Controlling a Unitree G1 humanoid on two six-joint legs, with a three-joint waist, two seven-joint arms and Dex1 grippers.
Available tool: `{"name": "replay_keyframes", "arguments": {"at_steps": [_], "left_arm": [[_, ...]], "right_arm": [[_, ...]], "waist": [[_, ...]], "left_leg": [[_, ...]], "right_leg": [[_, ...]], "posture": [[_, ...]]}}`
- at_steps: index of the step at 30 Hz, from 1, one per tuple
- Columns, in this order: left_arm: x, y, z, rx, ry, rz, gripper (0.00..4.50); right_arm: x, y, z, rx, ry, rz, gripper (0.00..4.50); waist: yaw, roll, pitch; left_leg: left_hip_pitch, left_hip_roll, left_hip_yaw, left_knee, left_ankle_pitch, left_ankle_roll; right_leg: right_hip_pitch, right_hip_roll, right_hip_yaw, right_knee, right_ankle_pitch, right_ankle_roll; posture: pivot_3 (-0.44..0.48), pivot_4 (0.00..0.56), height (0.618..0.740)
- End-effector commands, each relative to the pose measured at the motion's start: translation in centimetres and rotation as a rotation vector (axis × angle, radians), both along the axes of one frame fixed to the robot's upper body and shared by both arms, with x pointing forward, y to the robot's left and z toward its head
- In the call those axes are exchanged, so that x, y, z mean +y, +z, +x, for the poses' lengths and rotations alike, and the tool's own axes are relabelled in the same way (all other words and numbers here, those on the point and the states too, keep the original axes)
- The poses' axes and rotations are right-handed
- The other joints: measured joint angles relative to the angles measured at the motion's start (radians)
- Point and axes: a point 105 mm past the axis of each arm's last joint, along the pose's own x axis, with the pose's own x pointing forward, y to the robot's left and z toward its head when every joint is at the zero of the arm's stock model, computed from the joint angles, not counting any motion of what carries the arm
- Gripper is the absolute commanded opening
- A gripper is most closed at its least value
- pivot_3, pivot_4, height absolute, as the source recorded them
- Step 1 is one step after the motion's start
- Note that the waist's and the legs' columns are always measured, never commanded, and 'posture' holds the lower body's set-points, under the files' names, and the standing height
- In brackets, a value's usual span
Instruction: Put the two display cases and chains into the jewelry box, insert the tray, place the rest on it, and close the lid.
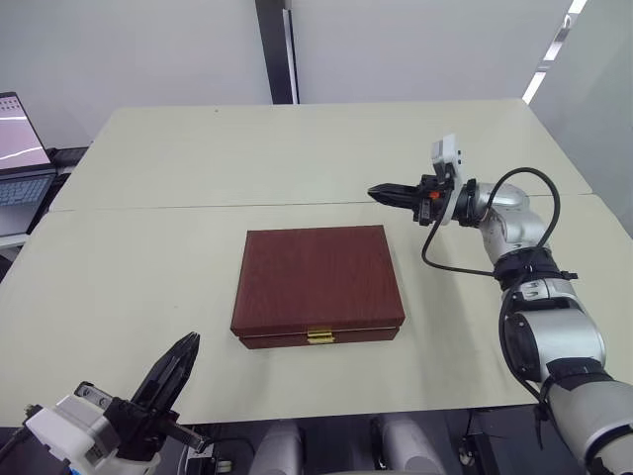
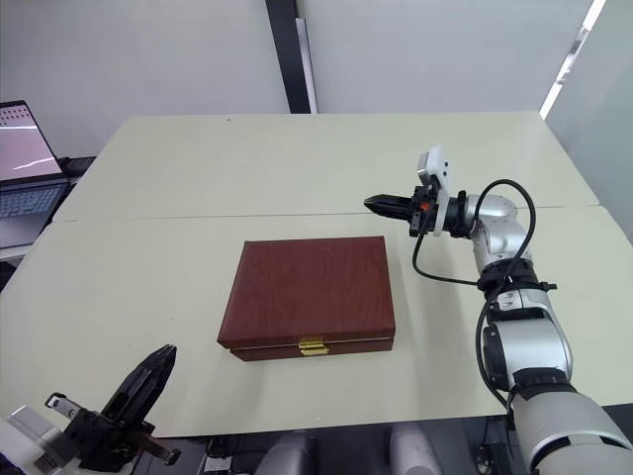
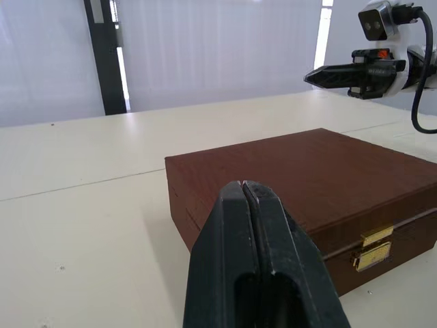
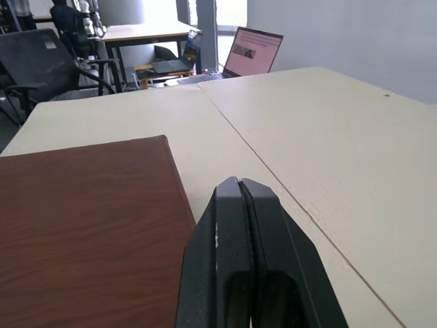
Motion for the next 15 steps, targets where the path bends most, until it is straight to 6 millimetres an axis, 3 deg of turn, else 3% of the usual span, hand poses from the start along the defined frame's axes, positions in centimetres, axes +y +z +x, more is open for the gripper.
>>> {"name": "replay_keyframes", "arguments": {"at_steps": [1, 11, 15], "left_arm": [[1.4, 0.0, 0.8, 0.020, 0.050, 0.003, 0.00], [7.3, 0.1, 5.3, 0.107, 0.261, 0.049, 0.00], [9.0, -0.2, 7.5, 0.130, 0.256, 0.047, 1.17]], "right_arm": [[-1.1, 0.5, -0.3, -0.047, -0.038, 0.019, 0.01], [-6.6, -3.1, -3.2, 0.015, -0.233, -0.026, 0.01], [-9.1, -5.5, -5.5, 0.081, -0.308, -0.080, 0.83]], "waist": [[0.000, 0.000, 0.000], [0.013, 0.000, 0.000], [0.022, 0.000, 0.000]], "left_leg": [[0.000, 0.000, 0.000, 0.000, 0.000, 0.000], [0.000, 0.000, -0.002, 0.001, 0.000, 0.000], [0.000, 0.000, -0.002, 0.000, 0.000, 0.000]], "right_leg": [[0.000, 0.000, 0.000, 0.000, 0.000, 0.000], [0.000, 0.000, -0.001, 0.001, 0.000, 0.000], [0.001, 0.000, -0.001, 0.001, 0.000, 0.000]], "posture": [[0.000, 0.150, 0.740], [0.000, 0.150, 0.740], [0.000, 0.150, 0.740]]}}
